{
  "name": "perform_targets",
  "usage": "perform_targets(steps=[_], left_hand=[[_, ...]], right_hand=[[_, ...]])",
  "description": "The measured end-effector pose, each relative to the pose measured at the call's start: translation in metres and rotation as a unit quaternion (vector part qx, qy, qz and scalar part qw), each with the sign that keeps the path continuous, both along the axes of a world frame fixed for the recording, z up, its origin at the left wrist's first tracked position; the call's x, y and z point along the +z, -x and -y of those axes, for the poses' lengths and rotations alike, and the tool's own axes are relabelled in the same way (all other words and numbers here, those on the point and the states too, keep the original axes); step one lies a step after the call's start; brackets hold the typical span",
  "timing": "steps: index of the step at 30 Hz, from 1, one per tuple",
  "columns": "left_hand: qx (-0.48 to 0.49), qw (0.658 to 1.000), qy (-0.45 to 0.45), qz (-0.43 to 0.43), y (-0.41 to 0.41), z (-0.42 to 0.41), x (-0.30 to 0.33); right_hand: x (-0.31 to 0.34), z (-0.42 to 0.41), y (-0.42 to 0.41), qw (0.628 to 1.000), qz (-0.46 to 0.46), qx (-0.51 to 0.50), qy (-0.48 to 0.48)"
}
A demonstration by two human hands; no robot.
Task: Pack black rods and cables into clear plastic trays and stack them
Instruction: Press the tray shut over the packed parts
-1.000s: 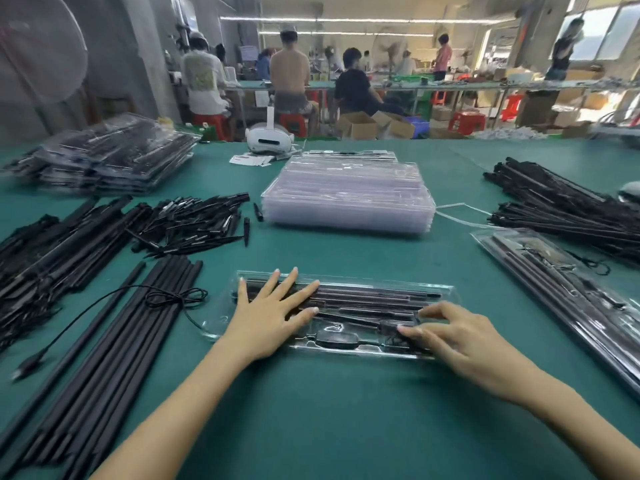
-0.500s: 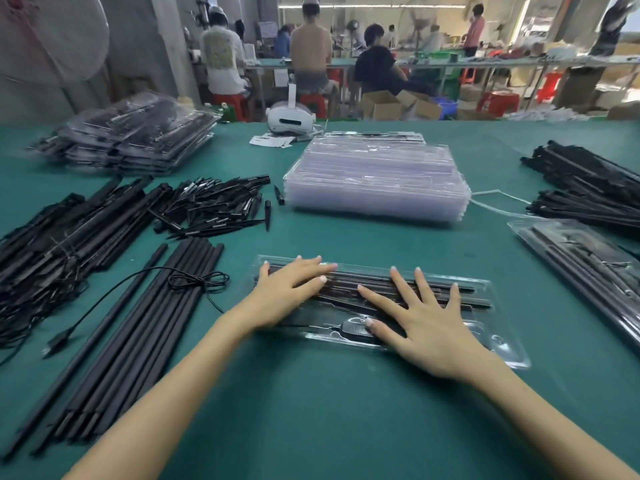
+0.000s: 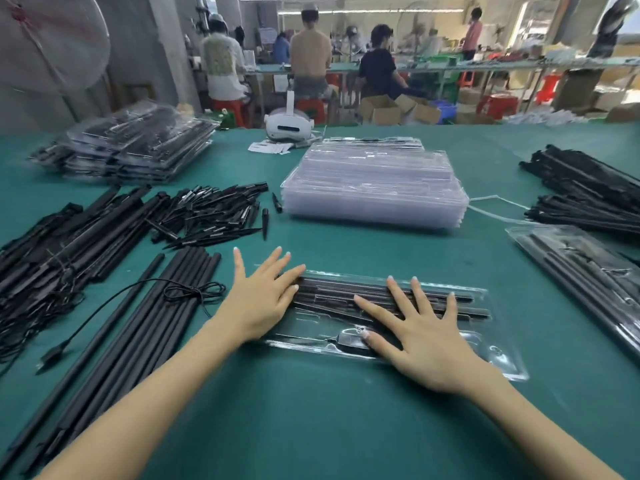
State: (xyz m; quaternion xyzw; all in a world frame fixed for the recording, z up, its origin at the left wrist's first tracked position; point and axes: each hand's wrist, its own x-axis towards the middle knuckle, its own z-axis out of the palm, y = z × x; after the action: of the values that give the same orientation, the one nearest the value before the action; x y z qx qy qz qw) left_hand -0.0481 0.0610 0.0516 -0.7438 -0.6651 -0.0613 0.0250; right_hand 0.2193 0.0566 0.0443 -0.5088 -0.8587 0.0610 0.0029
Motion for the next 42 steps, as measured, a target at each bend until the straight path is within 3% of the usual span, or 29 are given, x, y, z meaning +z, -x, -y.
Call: perform_targets(steps=[1, 4, 8, 15, 16, 18, 20, 21, 22, 23, 25, 26, 28, 30, 33, 35, 39, 40, 42], left_hand=[[-0.031, 0.999, -0.027, 0.005, -0.016, 0.000, 0.004], [-0.135, 0.979, 0.001, 0.151, -0.078, 0.007, 0.015], [-0.184, 0.976, -0.004, 0.120, -0.108, 0.022, 0.003], [-0.145, 0.977, 0.042, 0.151, -0.125, 0.008, 0.000], [-0.140, 0.977, 0.048, 0.156, -0.128, 0.006, -0.003], [-0.141, 0.980, 0.041, 0.136, -0.130, 0.004, -0.011], [-0.145, 0.984, 0.032, 0.096, -0.128, 0.001, -0.017], [-0.144, 0.986, 0.031, 0.077, -0.128, 0.000, -0.020], [-0.142, 0.987, 0.030, 0.065, -0.128, -0.001, -0.022], [-0.140, 0.988, 0.028, 0.061, -0.129, -0.003, -0.023], [-0.138, 0.988, 0.029, 0.068, -0.131, -0.003, -0.023], [-0.139, 0.987, 0.030, 0.069, -0.131, -0.003, -0.024], [-0.138, 0.988, 0.029, 0.064, -0.132, -0.003, -0.024], [-0.135, 0.989, 0.029, 0.059, -0.132, -0.003, -0.022], [-0.133, 0.989, 0.030, 0.065, -0.134, 0.000, -0.019], [-0.133, 0.988, 0.023, 0.072, -0.133, 0.001, -0.017], [-0.132, 0.988, 0.021, 0.082, -0.133, 0.001, -0.015], [-0.132, 0.987, 0.025, 0.084, -0.133, 0.001, -0.015], [-0.131, 0.987, 0.027, 0.084, -0.133, 0.000, -0.014]], right_hand=[[0.001, 0.000, 0.000, 1.000, 0.001, 0.001, 0.003], [-0.001, 0.000, -0.001, 1.000, 0.010, -0.004, -0.001], [-0.006, -0.004, -0.002, 0.999, 0.038, -0.015, -0.008], [-0.007, -0.006, -0.004, 1.000, -0.007, -0.007, -0.004], [-0.005, -0.007, -0.004, 0.999, -0.040, 0.002, 0.010], [0.006, -0.007, -0.006, 0.970, -0.227, -0.003, 0.083], [0.025, -0.001, -0.015, 0.859, -0.475, -0.057, 0.180], [0.030, 0.001, -0.026, 0.812, -0.545, -0.095, 0.185], [0.033, 0.004, -0.041, 0.798, -0.567, -0.136, 0.151], [0.034, 0.005, -0.058, 0.817, -0.544, -0.180, 0.067], [0.032, 0.011, -0.099, 0.868, -0.404, -0.261, -0.119], [0.031, 0.014, -0.114, 0.888, -0.326, -0.295, -0.139], [0.028, 0.018, -0.129, 0.923, -0.221, -0.312, -0.042], [0.024, 0.022, -0.122, 0.935, -0.188, -0.295, 0.060], [0.026, 0.019, -0.111, 0.938, -0.170, -0.286, 0.094], [0.034, 0.015, -0.114, 0.901, -0.258, -0.306, 0.166], [0.045, 0.017, -0.114, 0.685, -0.518, -0.356, 0.367], [0.046, 0.018, -0.114, 0.659, -0.535, -0.364, 0.384], [0.046, 0.016, -0.114, 0.644, -0.543, -0.368, 0.395]])
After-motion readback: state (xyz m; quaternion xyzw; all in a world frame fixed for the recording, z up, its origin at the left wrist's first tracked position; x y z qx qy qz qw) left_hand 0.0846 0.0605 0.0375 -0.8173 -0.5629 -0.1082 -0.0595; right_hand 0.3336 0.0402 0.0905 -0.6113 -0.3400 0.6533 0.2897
